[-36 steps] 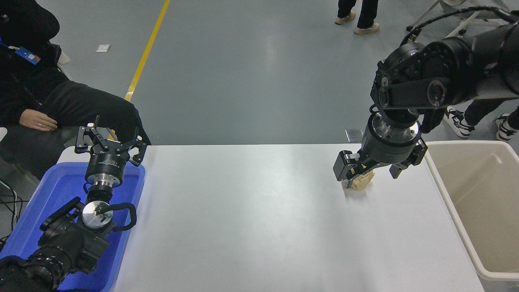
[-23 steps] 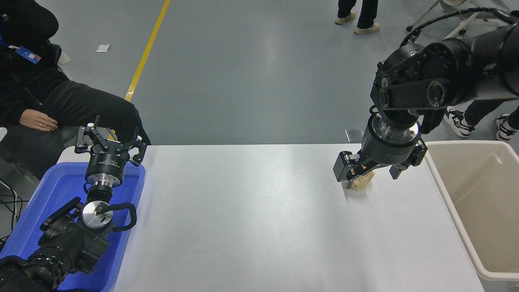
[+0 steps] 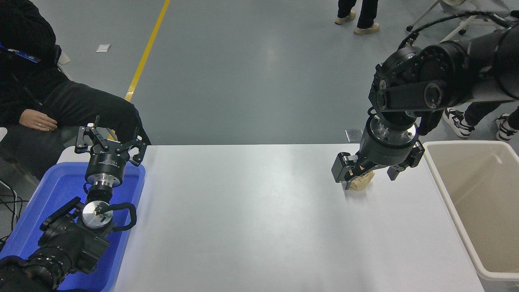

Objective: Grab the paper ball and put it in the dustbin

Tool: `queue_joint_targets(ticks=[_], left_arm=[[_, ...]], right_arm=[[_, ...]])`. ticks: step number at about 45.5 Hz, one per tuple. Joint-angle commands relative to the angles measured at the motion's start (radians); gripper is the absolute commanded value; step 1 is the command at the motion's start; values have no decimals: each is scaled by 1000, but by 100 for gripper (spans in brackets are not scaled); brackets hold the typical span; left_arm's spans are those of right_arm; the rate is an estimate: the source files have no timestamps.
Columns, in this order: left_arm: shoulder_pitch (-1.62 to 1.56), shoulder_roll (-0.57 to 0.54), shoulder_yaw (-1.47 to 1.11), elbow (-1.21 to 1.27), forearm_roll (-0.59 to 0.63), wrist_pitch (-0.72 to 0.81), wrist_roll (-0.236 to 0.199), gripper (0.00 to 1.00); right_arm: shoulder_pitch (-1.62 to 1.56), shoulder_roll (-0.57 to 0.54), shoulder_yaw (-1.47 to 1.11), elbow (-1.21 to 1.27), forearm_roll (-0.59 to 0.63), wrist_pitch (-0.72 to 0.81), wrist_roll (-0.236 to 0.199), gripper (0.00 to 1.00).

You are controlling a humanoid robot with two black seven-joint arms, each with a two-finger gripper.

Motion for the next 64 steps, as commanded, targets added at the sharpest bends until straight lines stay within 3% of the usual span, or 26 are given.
queue_joint_targets(ticks=[1,13,31,44,64], left_arm=[[0,0,0,0,0,0,0,99],[0,0,0,0,0,0,0,99],[0,0,0,0,0,-2,0,99],[0,0,0,0,0,0,0,99],[0,0,0,1,0,0,0,99]], right_arm=[[-12,0,15,-9,0,-2,1,100],[-62,-77,43,-59,-52,-57,1,100],[-322,-92,109,-228,-141,-344,0,100],[-616,-89,144,-496,-166,-638,0,100],[-829,-87,210,-682,-212,-839,1,100]])
